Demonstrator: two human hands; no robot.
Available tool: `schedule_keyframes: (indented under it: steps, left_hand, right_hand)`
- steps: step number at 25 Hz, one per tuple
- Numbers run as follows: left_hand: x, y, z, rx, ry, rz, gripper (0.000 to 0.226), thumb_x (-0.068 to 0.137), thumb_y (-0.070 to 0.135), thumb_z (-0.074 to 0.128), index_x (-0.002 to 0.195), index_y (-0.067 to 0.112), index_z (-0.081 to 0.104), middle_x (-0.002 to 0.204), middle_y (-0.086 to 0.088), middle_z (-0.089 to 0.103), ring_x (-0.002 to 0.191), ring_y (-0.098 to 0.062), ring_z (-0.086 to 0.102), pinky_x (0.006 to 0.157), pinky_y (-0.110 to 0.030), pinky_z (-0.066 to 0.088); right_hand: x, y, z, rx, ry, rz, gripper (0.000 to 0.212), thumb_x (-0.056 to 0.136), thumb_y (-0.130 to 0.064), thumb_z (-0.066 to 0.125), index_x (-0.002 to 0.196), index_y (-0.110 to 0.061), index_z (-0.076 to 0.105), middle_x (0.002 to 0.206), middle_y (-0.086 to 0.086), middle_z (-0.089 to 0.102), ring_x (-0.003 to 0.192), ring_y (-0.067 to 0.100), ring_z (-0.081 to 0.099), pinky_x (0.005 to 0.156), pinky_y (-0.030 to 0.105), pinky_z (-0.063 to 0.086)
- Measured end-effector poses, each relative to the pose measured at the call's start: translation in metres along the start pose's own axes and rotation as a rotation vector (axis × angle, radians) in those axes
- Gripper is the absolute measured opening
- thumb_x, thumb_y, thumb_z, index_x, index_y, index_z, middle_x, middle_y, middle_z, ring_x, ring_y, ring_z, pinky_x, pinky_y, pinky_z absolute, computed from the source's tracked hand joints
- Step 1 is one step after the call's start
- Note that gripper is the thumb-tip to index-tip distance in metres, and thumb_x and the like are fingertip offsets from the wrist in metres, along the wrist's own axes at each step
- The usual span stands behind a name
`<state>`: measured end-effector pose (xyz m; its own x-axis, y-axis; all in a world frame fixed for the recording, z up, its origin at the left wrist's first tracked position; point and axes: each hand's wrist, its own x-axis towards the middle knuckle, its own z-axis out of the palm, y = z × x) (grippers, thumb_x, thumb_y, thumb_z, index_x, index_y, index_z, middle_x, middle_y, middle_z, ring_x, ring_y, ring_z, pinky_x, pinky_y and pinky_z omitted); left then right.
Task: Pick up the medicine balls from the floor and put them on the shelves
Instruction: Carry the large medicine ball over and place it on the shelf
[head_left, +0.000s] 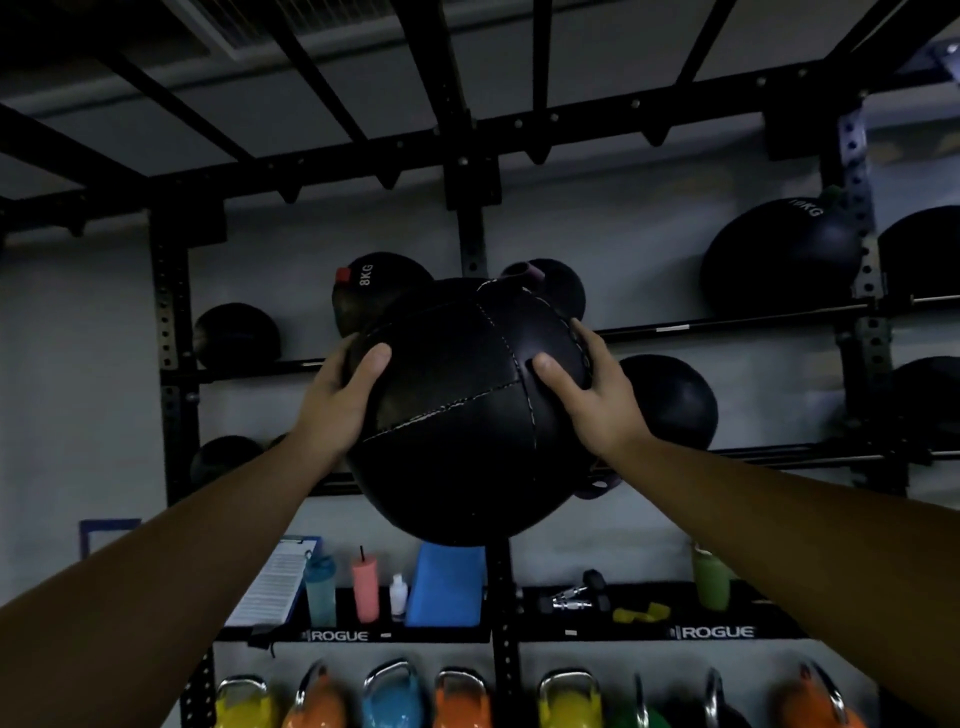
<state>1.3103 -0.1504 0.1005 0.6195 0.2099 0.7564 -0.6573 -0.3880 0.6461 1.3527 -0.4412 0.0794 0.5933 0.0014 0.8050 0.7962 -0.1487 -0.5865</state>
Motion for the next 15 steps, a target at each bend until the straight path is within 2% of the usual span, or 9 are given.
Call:
schedule_keyframes:
  steps: [1,3,6,9,11,13,15]
  left_hand:
    - [0.005,-0.008,0.007,-0.002,-0.004,-0.01,0.095,0.067,0.085,0.06,0.144,0.028,0.059,0.136,-0.001,0.066,0.122,-0.015,0.065,0.106,-0.037,0.05]
    - [0.013,-0.021,0.03,-0.026,-0.011,-0.011,0.099,0.068,0.085,0.061,0.147,0.027,0.057,0.141,-0.003,0.064,0.128,-0.021,0.061,0.112,-0.043,0.047]
    - [0.026,-0.039,0.088,-0.044,-0.035,0.004,0.095,0.068,0.087,0.06,0.144,0.029,0.059,0.137,0.0,0.066,0.128,-0.02,0.061,0.111,-0.039,0.047]
    - [0.035,-0.054,0.171,-0.073,-0.074,-0.009,0.108,0.059,0.101,0.059,0.142,0.031,0.06,0.132,0.004,0.068,0.121,-0.015,0.063,0.104,-0.032,0.048]
    - [0.041,-0.056,0.243,-0.1,-0.12,-0.023,0.103,0.05,0.107,0.056,0.132,0.045,0.06,0.122,0.021,0.066,0.114,-0.003,0.061,0.092,-0.022,0.045]
    - [0.049,-0.053,0.32,-0.132,-0.162,-0.018,0.087,0.049,0.107,0.056,0.121,0.059,0.06,0.113,0.032,0.066,0.11,0.007,0.061,0.091,-0.02,0.045]
    - [0.058,-0.05,0.4,-0.149,-0.196,-0.009,0.071,0.049,0.106,0.057,0.11,0.068,0.064,0.107,0.037,0.071,0.104,0.015,0.063,0.093,-0.015,0.046]
  right_hand:
    - [0.005,0.006,-0.005,-0.013,0.0,0.001,0.115,0.063,-0.089,0.066,0.159,-0.033,0.036,0.15,0.001,0.052,0.135,0.02,0.053,0.115,0.046,0.043]
    - [0.015,0.022,-0.02,-0.047,-0.007,0.012,0.117,0.061,-0.095,0.064,0.158,-0.036,0.037,0.149,0.0,0.053,0.135,0.02,0.053,0.114,0.047,0.043]
    - [0.023,0.058,-0.058,-0.087,0.035,0.026,0.114,0.062,-0.094,0.065,0.156,-0.036,0.039,0.15,0.001,0.053,0.136,0.021,0.053,0.115,0.048,0.043]
    - [0.03,0.096,-0.119,-0.123,0.072,0.036,0.11,0.065,-0.089,0.068,0.155,-0.029,0.043,0.146,0.002,0.057,0.134,0.02,0.056,0.114,0.046,0.043]
    - [0.035,0.126,-0.174,-0.163,0.129,0.03,0.107,0.066,-0.083,0.069,0.153,-0.025,0.046,0.145,0.001,0.058,0.132,0.016,0.057,0.114,0.039,0.044]
    - [0.042,0.156,-0.235,-0.188,0.19,0.035,0.106,0.065,-0.08,0.067,0.152,-0.023,0.047,0.143,0.0,0.059,0.13,0.015,0.057,0.11,0.027,0.043]
    - [0.055,0.186,-0.297,-0.219,0.22,0.043,0.105,0.064,-0.08,0.065,0.151,-0.025,0.047,0.137,-0.003,0.059,0.125,0.013,0.057,0.099,0.011,0.042]
